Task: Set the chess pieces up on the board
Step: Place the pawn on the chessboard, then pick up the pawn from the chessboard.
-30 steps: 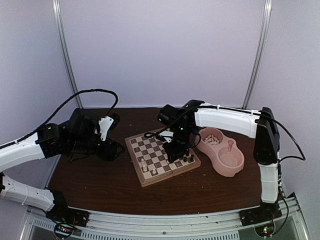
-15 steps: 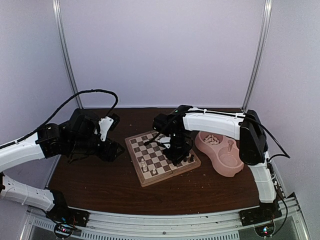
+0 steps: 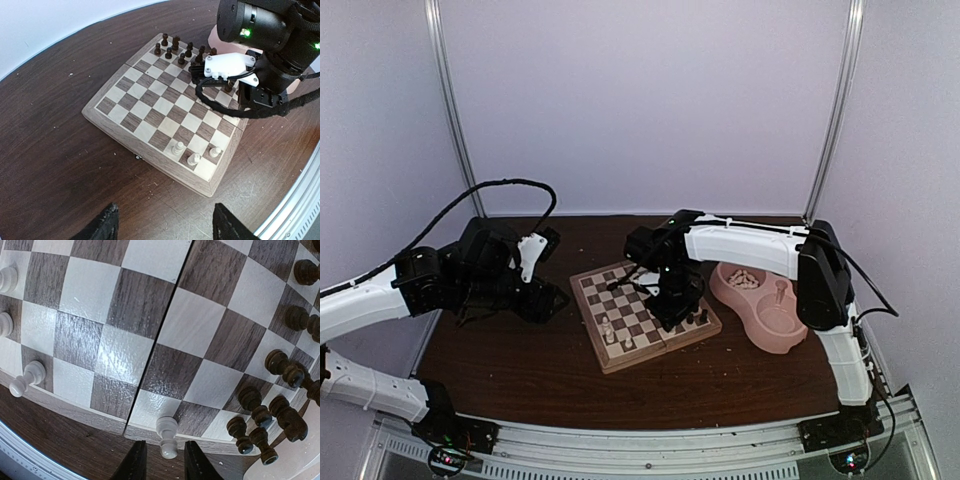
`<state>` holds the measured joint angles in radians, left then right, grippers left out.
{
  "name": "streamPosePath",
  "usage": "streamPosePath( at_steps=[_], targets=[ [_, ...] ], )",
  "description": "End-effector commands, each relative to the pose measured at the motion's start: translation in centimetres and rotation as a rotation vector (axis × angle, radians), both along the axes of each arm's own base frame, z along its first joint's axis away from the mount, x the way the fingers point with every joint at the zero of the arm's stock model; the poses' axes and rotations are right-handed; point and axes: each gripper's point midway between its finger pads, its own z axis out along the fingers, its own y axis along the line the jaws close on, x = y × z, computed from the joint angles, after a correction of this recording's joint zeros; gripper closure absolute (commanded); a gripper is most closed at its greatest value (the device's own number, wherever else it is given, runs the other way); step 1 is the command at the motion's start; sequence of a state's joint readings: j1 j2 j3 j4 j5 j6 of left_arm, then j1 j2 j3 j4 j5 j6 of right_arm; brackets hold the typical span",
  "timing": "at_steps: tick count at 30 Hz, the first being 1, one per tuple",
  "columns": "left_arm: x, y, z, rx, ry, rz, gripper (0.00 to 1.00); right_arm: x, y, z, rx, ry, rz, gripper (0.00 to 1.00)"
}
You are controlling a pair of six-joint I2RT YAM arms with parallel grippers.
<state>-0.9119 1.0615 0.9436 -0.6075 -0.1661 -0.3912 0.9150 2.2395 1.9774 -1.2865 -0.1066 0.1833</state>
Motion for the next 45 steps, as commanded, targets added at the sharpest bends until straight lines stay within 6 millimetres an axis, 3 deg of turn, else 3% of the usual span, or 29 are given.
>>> streamPosePath(
  at_steps=[1,10,23,32,37,45],
  targets=[
    [0.3,0.0,0.3,0.006,-0.018,0.005,0.36,0.3,0.7,1.1,0.025,-0.036,0.009,0.71],
    [0.2,0.1,0.3,0.007,-0.019,0.006,0.36,-0.2,-0.3,0.7,0.010,-0.037,0.000,0.81],
    [0.2,0.2,0.2,0.012,-0.020,0.008,0.36,0.3,-0.3,0.8,0.020,-0.070,-0.010,0.78],
    [0.3,0.3,0.3,0.010,-0.026,0.010,0.36,1.0,0.4,4.2,0.152,-0.183,-0.018,0.66],
    [0.3,0.3,0.3,0.011,-0.026,0.010,0.36,1.2,0.7,6.2,0.249,-0.254,-0.034,0.66],
    [0.3,0.2,0.3,0.007,-0.023,0.012,0.36,1.2,0.5,7.6,0.393,-0.367,-0.098,0.67]
  ],
)
